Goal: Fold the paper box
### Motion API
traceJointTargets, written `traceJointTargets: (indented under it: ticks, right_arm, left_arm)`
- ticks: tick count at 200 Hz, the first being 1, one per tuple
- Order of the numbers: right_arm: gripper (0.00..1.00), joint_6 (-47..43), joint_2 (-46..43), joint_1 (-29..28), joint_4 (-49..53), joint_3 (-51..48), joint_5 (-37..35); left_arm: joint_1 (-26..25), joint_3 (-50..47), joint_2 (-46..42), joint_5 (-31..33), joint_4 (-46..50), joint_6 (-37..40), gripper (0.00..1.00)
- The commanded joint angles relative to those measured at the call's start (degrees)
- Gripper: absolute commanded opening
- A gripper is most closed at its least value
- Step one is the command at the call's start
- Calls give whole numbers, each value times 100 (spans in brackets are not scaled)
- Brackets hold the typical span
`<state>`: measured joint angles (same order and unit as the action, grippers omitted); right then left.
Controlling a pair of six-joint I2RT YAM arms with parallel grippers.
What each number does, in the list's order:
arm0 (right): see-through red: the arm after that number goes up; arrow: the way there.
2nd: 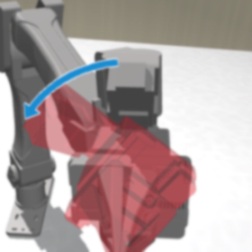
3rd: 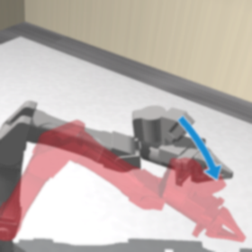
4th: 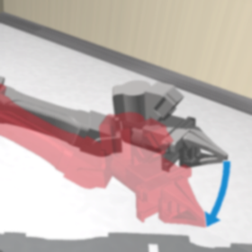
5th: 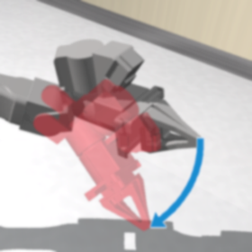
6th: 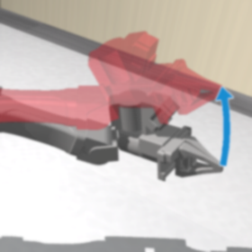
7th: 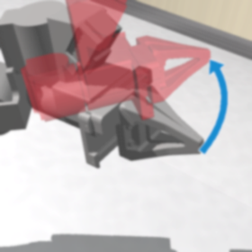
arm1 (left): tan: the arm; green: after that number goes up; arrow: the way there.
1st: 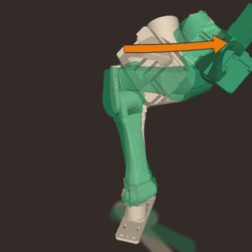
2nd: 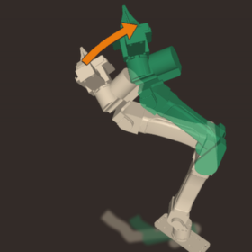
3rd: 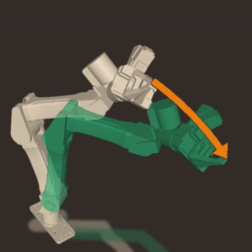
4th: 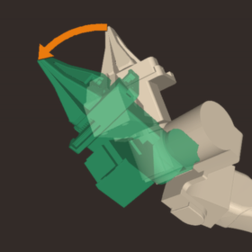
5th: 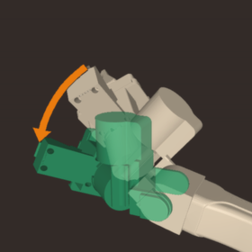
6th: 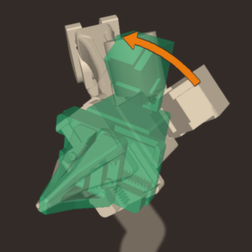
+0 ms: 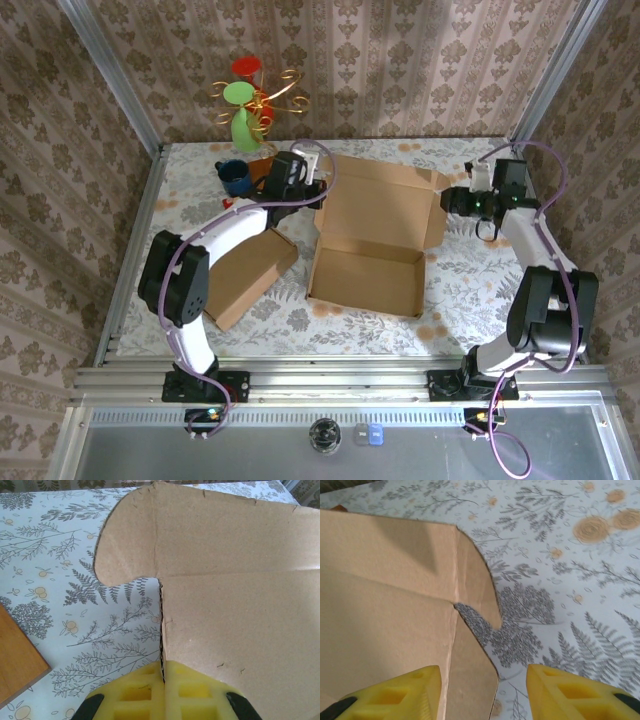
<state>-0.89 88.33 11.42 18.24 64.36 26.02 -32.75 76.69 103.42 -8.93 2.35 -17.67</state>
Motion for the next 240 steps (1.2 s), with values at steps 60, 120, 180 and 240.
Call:
traceJointTargets:
  ticks: [60,120,180,240]
  right_arm:
    - [37,24,530,-71,866,507,635]
    - [42,-115,599,-17,957,582,271]
    - [28,-65,818,-95,909,615,643]
    - [0,-480,301,-351,239,296,-40]
  left_arm:
    - [32,-57,-218,-7,-174,134,0]
    - [41,-31,-208,19,-175,122,0]
    - [50,11,-142,-28,-207,93,0]
    - [112,22,-117,-188,-261,-28,0]
